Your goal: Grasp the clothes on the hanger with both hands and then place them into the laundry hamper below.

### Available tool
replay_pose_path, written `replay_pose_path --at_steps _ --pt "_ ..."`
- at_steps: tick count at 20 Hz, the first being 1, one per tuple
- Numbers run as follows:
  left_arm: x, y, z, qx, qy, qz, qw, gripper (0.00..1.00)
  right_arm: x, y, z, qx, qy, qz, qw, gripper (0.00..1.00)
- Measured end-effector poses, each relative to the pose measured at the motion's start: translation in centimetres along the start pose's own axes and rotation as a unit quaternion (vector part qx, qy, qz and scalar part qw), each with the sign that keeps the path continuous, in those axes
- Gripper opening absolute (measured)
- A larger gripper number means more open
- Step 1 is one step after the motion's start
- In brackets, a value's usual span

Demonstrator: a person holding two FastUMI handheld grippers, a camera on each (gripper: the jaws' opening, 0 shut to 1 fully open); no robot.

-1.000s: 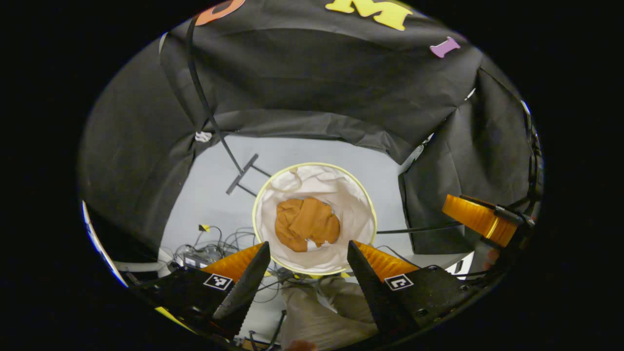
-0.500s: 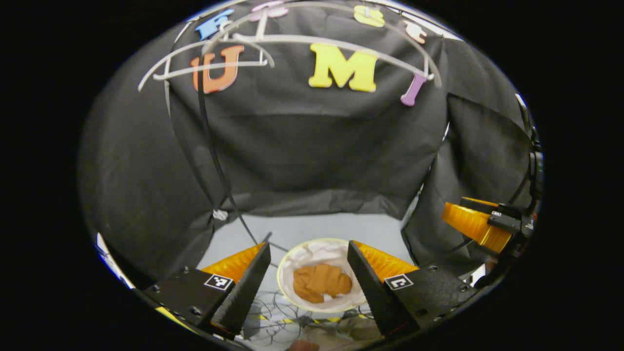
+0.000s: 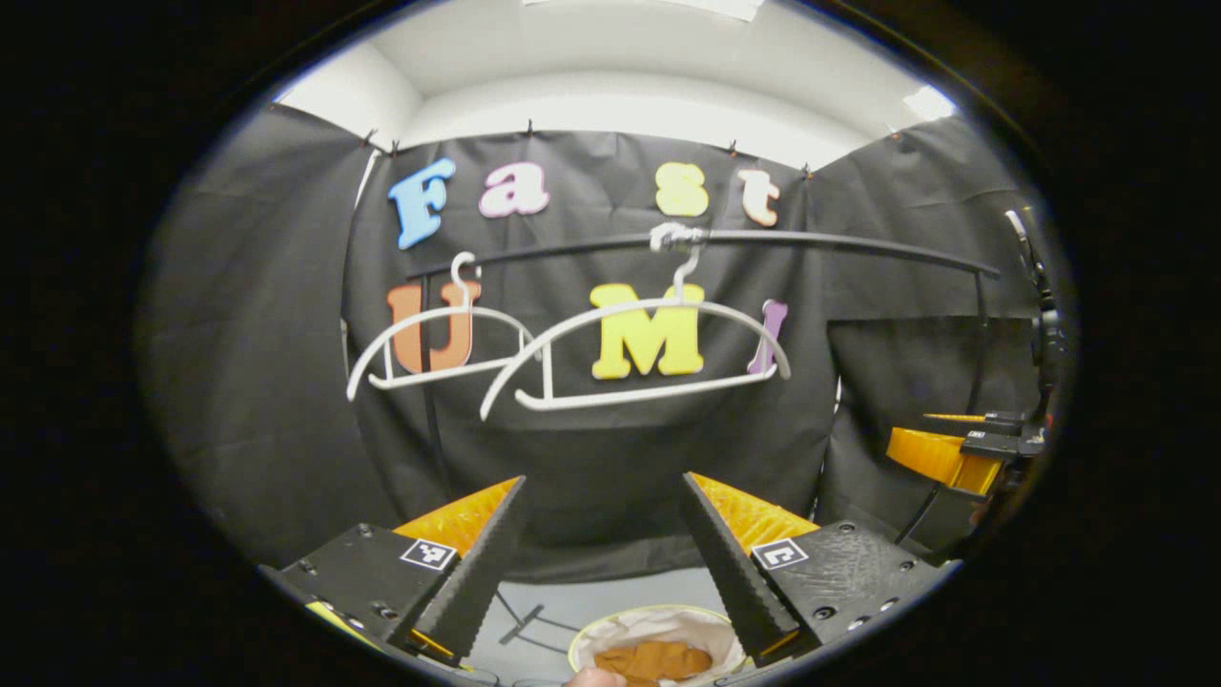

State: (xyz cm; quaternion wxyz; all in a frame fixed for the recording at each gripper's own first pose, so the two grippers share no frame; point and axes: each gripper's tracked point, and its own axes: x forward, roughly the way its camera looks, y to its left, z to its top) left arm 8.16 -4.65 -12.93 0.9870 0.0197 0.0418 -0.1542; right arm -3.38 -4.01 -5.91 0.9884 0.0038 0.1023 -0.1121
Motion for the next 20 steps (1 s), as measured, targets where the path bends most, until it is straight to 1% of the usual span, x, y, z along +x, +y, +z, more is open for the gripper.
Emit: replay_pose_path --at_steps 1,2,4,6,8,9,10,13,14,15,17,19,20 --pt "0.6 -0.1 0.1 0.010 -0.012 0.004 1.000 0.97 -0.7 -0.2 0.5 -0.003 -0.009 -0.005 1.000 0.86" --pt "0.9 -0.4 0.0 0.016 -0.022 0.007 1.000 0.98 -1.6 -0.3 0.9 -0.004 -0.016 -0.006 1.000 0.90" --pt "-0.5 0.3 1.5 0.016 -0.041 0.015 0.999 0.98 -3.5 -0.2 2.1 0.003 -0.038 0.004 0.999 0.92" --pt "-2.0 0.1 2.6 0.007 -0.053 0.031 0.998 0.98 -5.3 -0.3 2.8 -0.001 -0.054 0.021 0.998 0.91" --pt "-5.9 -0.6 4.2 0.007 -0.074 0.058 0.996 0.99 -7.3 -0.8 3.9 -0.005 -0.070 0.040 0.997 0.92" --pt "-7.5 -1.0 4.8 0.009 -0.087 0.070 0.994 0.99 -8.6 -1.2 4.2 -0.007 -0.078 0.049 0.996 0.90" --pt "-9.0 -1.6 5.4 0.009 -0.098 0.081 0.992 0.99 -10.0 -1.8 4.3 -0.007 -0.084 0.056 0.995 0.92" --pt "-13.7 -4.0 5.7 0.003 -0.101 0.099 0.990 1.00 -13.7 -3.4 4.2 -0.002 -0.089 0.083 0.993 0.89" --pt "-15.2 -4.6 5.8 0.003 -0.101 0.106 0.989 1.00 -15.1 -4.0 4.4 0.002 -0.093 0.095 0.991 0.89" --pt "-16.5 -5.0 6.1 0.008 -0.104 0.114 0.988 1.00 -16.2 -4.3 4.9 0.005 -0.101 0.103 0.990 0.92" --pt "-18.7 -5.5 7.4 0.027 -0.118 0.125 0.985 0.96 -18.7 -5.5 7.0 0.010 -0.134 0.116 0.984 0.89" --pt "-19.8 -6.5 8.9 0.032 -0.134 0.121 0.983 0.92 -20.7 -6.6 9.2 0.023 -0.172 0.121 0.977 0.90" --pt "-20.1 -6.7 9.6 0.029 -0.141 0.119 0.982 0.92 -21.6 -7.1 10.3 0.030 -0.192 0.124 0.973 0.91"
